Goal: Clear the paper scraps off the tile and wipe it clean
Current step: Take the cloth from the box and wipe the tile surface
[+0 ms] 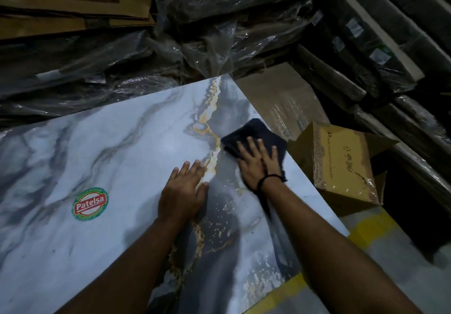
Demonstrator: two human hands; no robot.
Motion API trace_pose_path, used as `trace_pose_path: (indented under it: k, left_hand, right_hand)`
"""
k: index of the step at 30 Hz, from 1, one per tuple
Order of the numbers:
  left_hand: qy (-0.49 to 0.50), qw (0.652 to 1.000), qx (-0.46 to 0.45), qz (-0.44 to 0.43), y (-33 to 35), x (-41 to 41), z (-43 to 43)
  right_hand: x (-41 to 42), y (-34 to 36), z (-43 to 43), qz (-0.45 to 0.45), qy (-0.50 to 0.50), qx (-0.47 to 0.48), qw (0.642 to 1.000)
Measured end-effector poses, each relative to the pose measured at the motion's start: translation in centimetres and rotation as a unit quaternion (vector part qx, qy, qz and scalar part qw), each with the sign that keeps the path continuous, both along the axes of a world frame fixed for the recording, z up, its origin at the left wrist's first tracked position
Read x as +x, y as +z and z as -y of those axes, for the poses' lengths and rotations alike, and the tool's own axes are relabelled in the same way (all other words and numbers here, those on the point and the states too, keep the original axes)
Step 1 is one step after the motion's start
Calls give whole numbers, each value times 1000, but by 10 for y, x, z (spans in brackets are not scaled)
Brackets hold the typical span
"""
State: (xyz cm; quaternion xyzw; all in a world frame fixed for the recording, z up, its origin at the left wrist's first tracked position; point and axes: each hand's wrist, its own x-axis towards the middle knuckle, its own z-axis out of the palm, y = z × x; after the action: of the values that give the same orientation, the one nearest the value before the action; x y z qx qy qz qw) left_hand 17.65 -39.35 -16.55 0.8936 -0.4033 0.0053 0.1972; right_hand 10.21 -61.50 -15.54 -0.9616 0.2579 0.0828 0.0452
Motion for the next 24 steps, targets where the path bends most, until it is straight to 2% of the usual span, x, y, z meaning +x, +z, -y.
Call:
trace_pose_path:
  k: [3,5,10,11,13,16,20,24]
  left_hand:
    - [9,1000,11,3,0,1,3]
    - [25,999,13,16,5,4,8]
    - [74,989,-94,92,23,36,28]
    - [91,989,-84,81,22,47,32]
    - [124,992,6,27,19,66,37]
    - [119,987,101,-22,6,81,28]
    - [116,988,95,-28,3,81,25]
    - [131,987,89,-27,4,80,27]
  right_hand:
    - [0,9,40,-22,-91,22,995]
    - [7,12,44,-22,-109,37,993]
    - [35,6,-20,14,-2,30,999]
    - [38,5,-33,17,23,38,999]
    - [40,5,-47,17,62,46,997]
    - [37,2,-28,26,91,41,995]
    - [39,3,39,15,0,11,1000]
    - [61,11,63,-20,-76,48,996]
